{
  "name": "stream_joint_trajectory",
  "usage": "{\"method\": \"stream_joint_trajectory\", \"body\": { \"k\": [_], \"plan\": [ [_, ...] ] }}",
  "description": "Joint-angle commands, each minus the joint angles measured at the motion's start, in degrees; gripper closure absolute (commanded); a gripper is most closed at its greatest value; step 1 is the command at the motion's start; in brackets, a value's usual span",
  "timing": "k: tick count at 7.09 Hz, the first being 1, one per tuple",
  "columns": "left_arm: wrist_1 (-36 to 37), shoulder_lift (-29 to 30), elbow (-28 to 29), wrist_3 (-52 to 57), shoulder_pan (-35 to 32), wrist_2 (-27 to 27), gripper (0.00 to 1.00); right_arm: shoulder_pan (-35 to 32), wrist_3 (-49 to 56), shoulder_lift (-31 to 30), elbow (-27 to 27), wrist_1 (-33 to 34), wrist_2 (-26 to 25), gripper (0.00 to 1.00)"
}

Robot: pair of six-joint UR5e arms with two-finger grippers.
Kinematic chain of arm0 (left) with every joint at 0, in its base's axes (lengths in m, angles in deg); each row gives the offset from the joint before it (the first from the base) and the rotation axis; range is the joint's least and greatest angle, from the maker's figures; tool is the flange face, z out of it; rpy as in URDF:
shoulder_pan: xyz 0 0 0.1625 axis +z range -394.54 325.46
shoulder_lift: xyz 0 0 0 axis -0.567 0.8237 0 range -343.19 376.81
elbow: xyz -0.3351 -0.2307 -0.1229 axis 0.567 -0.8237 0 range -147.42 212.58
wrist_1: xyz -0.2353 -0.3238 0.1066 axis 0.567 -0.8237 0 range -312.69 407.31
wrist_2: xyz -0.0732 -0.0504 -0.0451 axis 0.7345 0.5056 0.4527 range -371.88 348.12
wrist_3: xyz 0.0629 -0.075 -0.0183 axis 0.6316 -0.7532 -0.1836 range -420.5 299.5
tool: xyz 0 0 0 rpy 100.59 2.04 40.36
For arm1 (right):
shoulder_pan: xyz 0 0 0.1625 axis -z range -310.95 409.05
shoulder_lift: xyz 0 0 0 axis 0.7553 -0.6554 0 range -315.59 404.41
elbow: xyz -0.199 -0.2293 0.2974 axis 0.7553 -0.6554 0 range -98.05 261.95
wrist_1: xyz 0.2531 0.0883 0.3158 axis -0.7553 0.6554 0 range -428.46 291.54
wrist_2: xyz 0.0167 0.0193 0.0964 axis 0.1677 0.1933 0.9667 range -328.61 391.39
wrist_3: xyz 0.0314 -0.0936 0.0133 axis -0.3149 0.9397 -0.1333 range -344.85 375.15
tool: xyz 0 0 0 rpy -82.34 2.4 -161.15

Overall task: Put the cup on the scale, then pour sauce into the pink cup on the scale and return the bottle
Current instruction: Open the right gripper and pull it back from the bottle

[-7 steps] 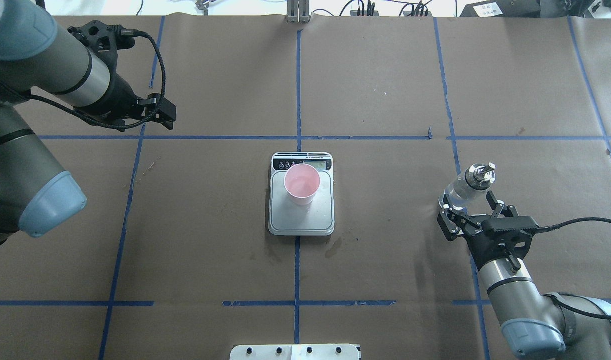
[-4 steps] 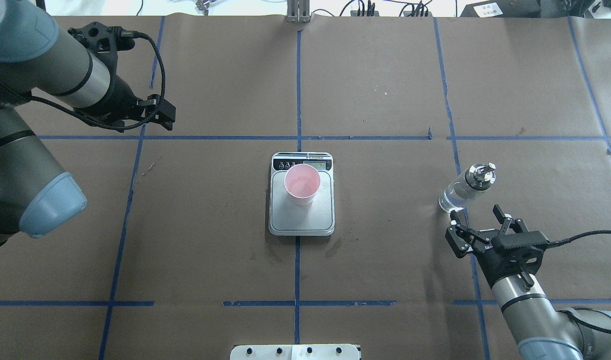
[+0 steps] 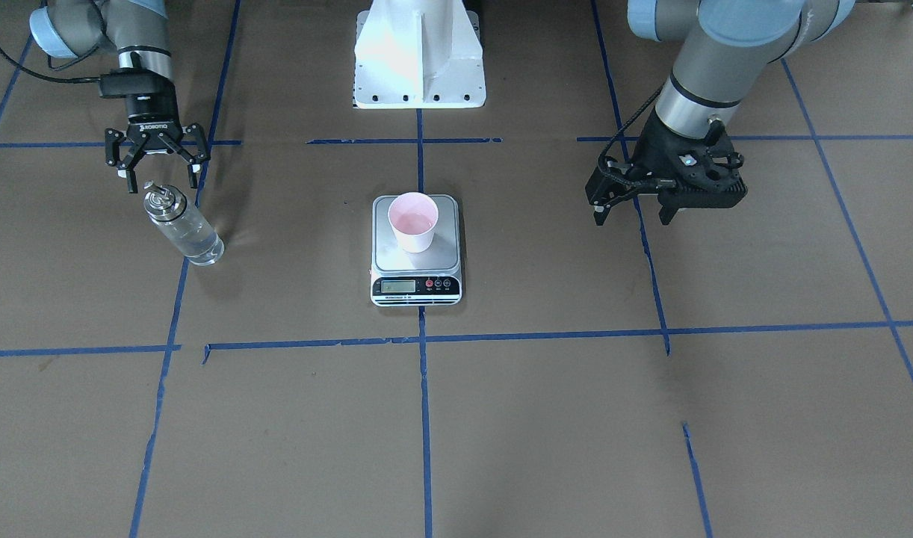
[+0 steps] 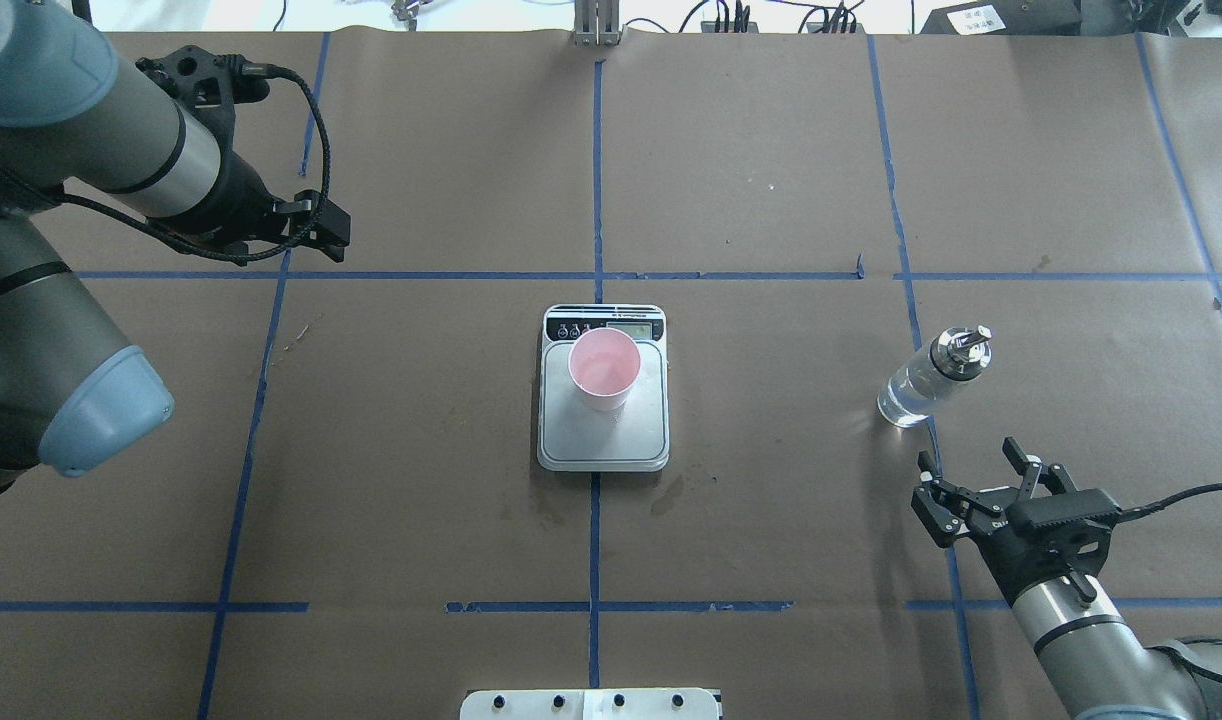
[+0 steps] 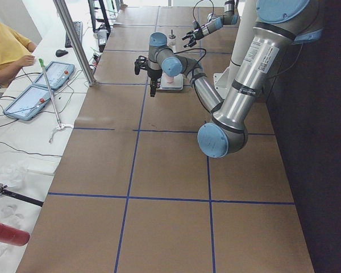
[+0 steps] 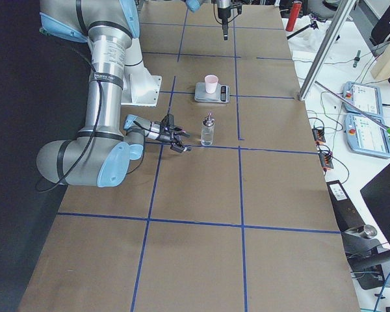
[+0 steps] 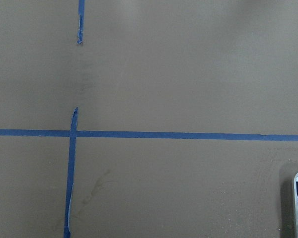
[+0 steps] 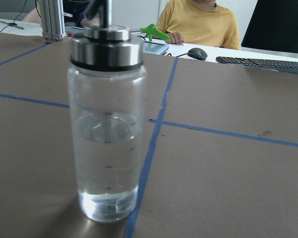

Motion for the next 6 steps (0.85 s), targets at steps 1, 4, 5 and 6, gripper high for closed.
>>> {"method": "stream_joint_trajectory", "body": {
  "k": [1,4,5,6],
  "plan": [
    [-0.5,0.4,0.9,0.9,0.1,0.1,0.00,0.3,-0.1,-6.7,0.0,-3.6,1.5,0.00],
    [-0.7,0.3,0.8,11.3,-4.6,0.8,0.00,-0.5,0.6,-7.7,-0.7,-5.6,6.0,0.00],
    [-0.8,-0.1,0.8,14.0,-5.9,0.9,0.00,-2.7,1.1,-7.8,-0.6,-5.7,9.8,0.00],
    [-1.0,-0.6,1.2,17.3,-7.7,2.6,0.00,-6.1,2.7,-7.7,-0.3,-5.8,14.2,0.00]
  ]
}}
